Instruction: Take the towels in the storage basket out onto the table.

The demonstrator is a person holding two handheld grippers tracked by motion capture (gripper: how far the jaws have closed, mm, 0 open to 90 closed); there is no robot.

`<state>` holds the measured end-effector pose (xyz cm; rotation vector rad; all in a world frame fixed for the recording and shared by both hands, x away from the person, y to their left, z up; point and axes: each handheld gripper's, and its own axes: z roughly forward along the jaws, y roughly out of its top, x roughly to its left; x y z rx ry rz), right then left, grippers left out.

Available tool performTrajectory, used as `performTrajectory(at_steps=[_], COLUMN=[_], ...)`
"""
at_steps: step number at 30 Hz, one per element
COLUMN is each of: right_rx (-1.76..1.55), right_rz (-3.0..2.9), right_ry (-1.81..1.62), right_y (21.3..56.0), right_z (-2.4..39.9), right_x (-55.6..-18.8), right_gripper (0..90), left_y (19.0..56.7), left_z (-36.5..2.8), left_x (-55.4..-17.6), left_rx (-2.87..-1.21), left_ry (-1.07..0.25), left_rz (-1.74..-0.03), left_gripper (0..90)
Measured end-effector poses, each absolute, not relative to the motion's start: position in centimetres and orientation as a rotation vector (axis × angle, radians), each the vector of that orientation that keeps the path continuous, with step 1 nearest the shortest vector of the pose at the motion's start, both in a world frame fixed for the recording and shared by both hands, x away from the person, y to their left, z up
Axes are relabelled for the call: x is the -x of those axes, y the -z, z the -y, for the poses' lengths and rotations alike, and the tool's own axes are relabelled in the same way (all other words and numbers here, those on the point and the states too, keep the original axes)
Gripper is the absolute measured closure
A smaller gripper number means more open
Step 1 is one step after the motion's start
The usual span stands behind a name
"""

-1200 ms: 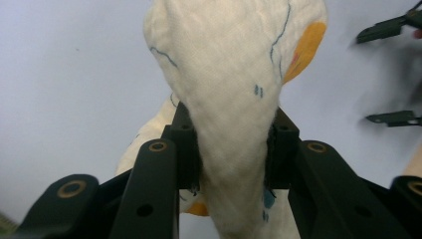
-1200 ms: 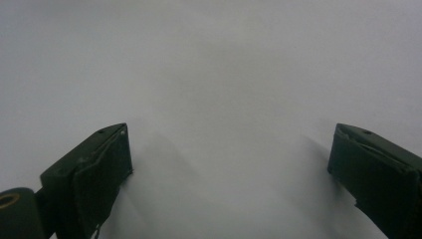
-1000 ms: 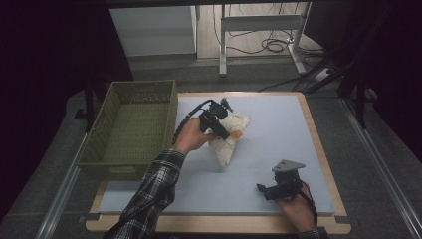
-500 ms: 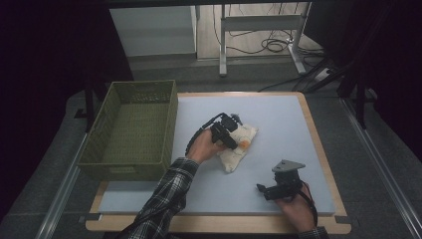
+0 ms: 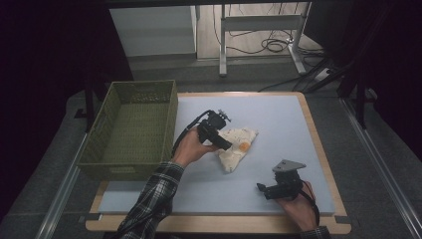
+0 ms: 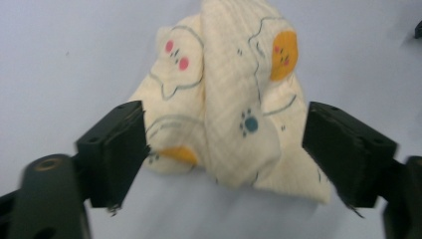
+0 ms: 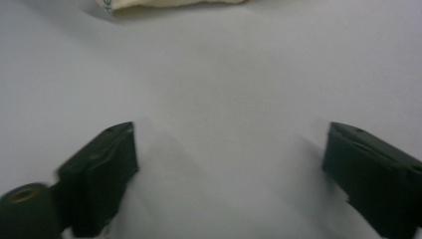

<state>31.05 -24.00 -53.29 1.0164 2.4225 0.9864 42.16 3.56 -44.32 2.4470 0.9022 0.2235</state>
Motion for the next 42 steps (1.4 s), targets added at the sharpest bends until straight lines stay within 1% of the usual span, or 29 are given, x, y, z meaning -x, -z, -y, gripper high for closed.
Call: performTrajectory(at_steps=[1,2,3,4,5,6,7,8,9,10,11,12,13,14,17,19,20,21,22,23,24,25,26,27,30,37,40,41,42], right_rx=[-1.016,-0.997,-0.997,-0.994,-0.994,-0.973,-0.973,-0.925,-0.925,-0.886,-0.886,-0.862,-0.862,-0.817,-0.781,-0.765,-0.755,-0.754,-0.747,-0.742,-0.721,-0.721,-0.723,-0.726,-0.735,-0.823,-0.919,-0.919,-0.978], right_rz=[-2.423,-2.430,-2.430,-2.475,-2.475,-2.511,-2.511,-2.543,-2.543,-2.573,-2.573,-2.591,-2.591,-2.606,-2.605,-2.609,-2.611,-2.613,-2.621,-2.630,-2.587,-2.587,-2.586,-2.585,-2.568,-2.473,-2.433,-2.433,-2.434], right_ry=[-0.986,-1.007,-1.007,-1.055,-1.055,-1.094,-1.094,-1.113,-1.113,-1.142,-1.142,-1.170,-1.170,-1.185,-1.169,-1.149,-1.133,-1.110,-1.081,-1.048,-1.048,-1.048,-1.033,-1.037,-1.045,-1.058,-1.049,-1.049,-1.029], right_y=[53.3,52.9,52.9,52.7,52.7,52.5,52.5,52.2,52.2,51.9,51.9,51.6,51.6,51.3,51.1,51.2,51.4,51.6,52.1,52.5,52.7,52.7,52.6,52.4,51.3,48.5,48.3,48.3,48.8], right_z=[24.0,24.0,24.0,23.6,23.6,22.7,22.7,21.5,21.5,20.3,20.3,19.0,19.0,17.6,16.0,15.0,14.4,14.0,13.5,13.2,13.2,13.2,13.4,13.7,15.0,21.5,25.0,25.0,26.5], right_x=[-31.0,-31.0,-31.0,-31.2,-31.2,-31.3,-31.3,-31.6,-31.6,-32.1,-32.1,-32.6,-32.6,-33.1,-33.6,-34.1,-34.4,-34.8,-35.2,-35.6,-35.7,-35.7,-35.8,-35.8,-35.5,-34.1,-34.4,-34.4,-34.7], right_gripper=[11.6,27.3,27.3,32.7,32.7,39.0,39.0,44.8,44.8,50.5,50.5,55.3,55.3,57.0,57.2,56.4,52.9,50.2,50.4,53.6,72.0,72.0,80.3,83.4,84.6,84.5,83.9,83.9,82.6], left_y=[44.3,44.3,44.3,44.5,44.5,44.8,44.8,45.1,45.1,45.4,45.4,45.6,45.6,45.7,46.2,46.4,46.6,46.8,47.0,47.3,47.6,47.6,47.9,48.0,48.5,49.9,50.4,50.4,50.6], left_z=[-3.6,-4.2,-4.2,-4.8,-4.8,-5.3,-5.3,-5.6,-5.6,-5.9,-5.9,-6.2,-6.2,-6.3,-6.6,-6.7,-6.7,-6.7,-6.7,-6.7,-6.6,-6.6,-6.6,-6.5,-6.6,-6.2,-5.8,-5.8,-5.7], left_x=[-42.2,-41.6,-41.6,-41.0,-41.0,-40.4,-40.4,-39.9,-39.9,-39.3,-39.3,-38.7,-38.7,-38.5,-37.7,-37.3,-37.1,-36.9,-36.7,-36.6,-36.3,-36.3,-36.3,-36.2,-36.2,-36.4,-36.7,-36.7,-36.9], left_rx=[-2.447,-2.439,-2.439,-2.435,-2.435,-2.412,-2.412,-2.399,-2.399,-2.386,-2.386,-2.379,-2.379,-2.372,-2.348,-2.341,-2.338,-2.343,-2.336,-2.337,-2.342,-2.342,-2.345,-2.347,-2.341,-2.342,-2.336,-2.336,-2.334], left_ry=[-0.224,-0.212,-0.212,-0.209,-0.209,-0.196,-0.196,-0.176,-0.176,-0.163,-0.163,-0.162,-0.162,-0.155,-0.125,-0.112,-0.102,-0.096,-0.089,-0.086,-0.102,-0.102,-0.114,-0.124,-0.133,-0.131,-0.135,-0.135,-0.145], left_rz=[-0.902,-0.902,-0.902,-0.893,-0.893,-0.898,-0.898,-0.911,-0.911,-0.930,-0.930,-0.934,-0.934,-0.940,-0.943,-0.944,-0.944,-0.940,-0.944,-0.939,-0.936,-0.936,-0.934,-0.936,-0.930,-0.916,-0.910,-0.910,-0.914], left_gripper=[22.5,24.4,27.9,30.2,32.5,36.8,38.9,40.9,44.3,46.1,48.1,50.9,51.3,52.5,53.7,51.1,51.1,48.6,47.0,45.8,43.6,43.5,43.5,43.5,43.6,45.4,45.5,45.5,45.5])
